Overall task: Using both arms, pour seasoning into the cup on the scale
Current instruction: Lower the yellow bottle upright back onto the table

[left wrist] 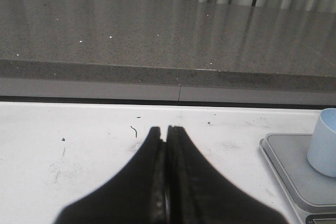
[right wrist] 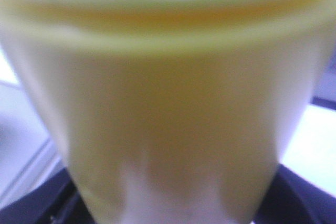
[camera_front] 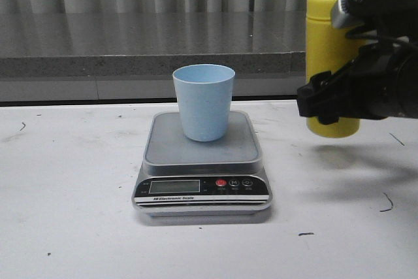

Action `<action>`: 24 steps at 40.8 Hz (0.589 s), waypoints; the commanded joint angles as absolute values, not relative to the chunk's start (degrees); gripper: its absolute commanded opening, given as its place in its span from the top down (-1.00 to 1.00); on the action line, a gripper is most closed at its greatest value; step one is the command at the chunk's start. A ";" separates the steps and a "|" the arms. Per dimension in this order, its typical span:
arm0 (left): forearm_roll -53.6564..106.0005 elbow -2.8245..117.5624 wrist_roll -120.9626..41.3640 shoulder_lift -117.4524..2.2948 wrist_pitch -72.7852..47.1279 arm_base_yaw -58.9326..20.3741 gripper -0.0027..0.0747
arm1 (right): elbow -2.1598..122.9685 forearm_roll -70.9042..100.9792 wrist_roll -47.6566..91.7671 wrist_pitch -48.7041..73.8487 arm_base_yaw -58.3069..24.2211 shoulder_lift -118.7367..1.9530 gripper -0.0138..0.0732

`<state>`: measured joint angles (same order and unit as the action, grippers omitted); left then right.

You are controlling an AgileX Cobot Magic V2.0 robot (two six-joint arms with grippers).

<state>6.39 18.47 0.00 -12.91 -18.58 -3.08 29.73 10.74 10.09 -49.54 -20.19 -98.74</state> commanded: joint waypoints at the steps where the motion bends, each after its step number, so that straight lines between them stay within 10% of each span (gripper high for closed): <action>1: 7.04 19.98 0.54 -13.59 -13.77 -2.76 0.98 | 31.00 9.57 9.98 -59.02 -20.12 -99.39 0.14; 24: 7.04 19.98 0.54 -13.59 -13.77 -2.76 0.98 | 31.00 9.57 4.08 -61.38 -20.12 -102.97 0.14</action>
